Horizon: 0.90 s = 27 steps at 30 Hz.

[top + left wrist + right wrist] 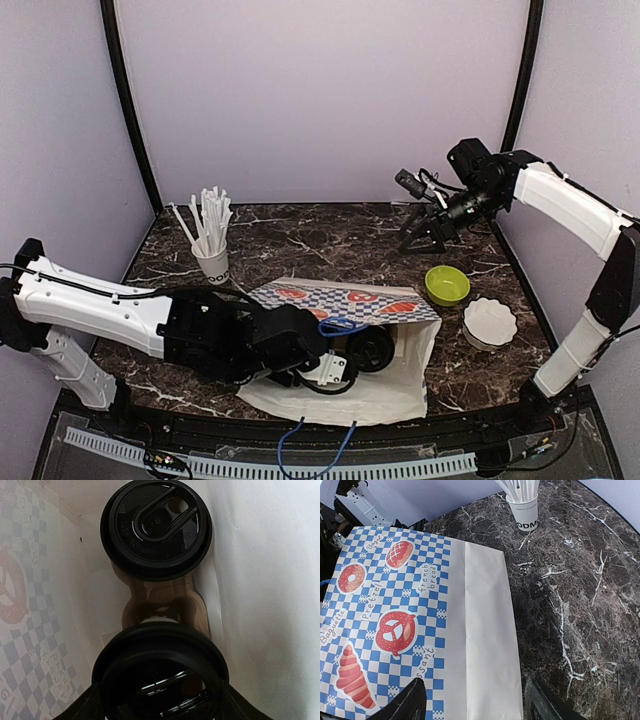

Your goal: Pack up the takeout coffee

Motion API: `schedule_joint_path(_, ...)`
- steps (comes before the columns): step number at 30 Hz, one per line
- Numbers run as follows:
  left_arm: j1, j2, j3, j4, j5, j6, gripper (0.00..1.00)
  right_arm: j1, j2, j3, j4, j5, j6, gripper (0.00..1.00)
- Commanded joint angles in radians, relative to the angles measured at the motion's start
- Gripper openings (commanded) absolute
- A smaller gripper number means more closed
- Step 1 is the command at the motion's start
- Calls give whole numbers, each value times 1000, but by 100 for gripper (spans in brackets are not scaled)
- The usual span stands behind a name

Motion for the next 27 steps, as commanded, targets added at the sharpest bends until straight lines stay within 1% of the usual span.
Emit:
schedule_joint_path(1, 32, -2, -19, 60, 16, 26, 34, 1, 2, 31, 13, 5, 12, 68)
schedule_joint_path(11, 100, 18, -9, 126, 111, 46, 34, -21, 40, 55, -6, 4, 7, 67)
schedule_joint_path(19, 109, 21, -9, 127, 134, 57, 33, -38, 63, 57, 9, 17, 23, 68)
schedule_joint_path(27, 136, 58, -8, 142, 135, 64, 34, -40, 74, 60, 0, 21, 22, 68)
